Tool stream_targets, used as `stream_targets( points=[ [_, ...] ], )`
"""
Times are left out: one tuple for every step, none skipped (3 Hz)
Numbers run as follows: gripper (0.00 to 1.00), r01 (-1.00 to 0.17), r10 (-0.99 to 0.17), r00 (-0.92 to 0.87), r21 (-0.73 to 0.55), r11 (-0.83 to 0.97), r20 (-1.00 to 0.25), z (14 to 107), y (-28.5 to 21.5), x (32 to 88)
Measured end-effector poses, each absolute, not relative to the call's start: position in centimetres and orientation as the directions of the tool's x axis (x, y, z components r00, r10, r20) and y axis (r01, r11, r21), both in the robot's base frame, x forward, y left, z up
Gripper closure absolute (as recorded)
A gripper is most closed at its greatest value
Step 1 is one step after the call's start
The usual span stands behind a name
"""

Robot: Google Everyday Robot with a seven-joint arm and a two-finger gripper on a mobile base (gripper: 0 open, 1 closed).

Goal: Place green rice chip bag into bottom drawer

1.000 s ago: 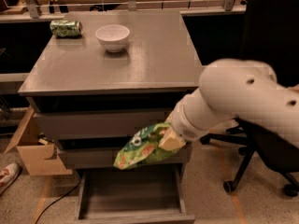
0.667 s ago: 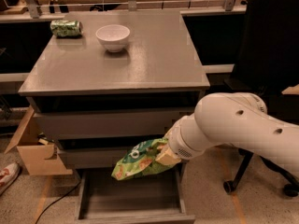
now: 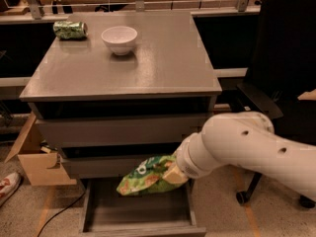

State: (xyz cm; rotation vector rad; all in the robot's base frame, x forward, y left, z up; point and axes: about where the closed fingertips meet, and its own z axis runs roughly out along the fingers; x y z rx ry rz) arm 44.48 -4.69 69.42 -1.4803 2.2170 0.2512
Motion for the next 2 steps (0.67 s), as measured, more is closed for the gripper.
stream_targets(
  points=[
    [1.0,-0.879,-0.766,-0.399,-0.029,0.477,-0.504,64.3,-4.8,44.0],
    [1.0,-0.837,-0.686,-0.476,0.046,0.545,-0.551,58.2,-5.2,43.5]
  ],
)
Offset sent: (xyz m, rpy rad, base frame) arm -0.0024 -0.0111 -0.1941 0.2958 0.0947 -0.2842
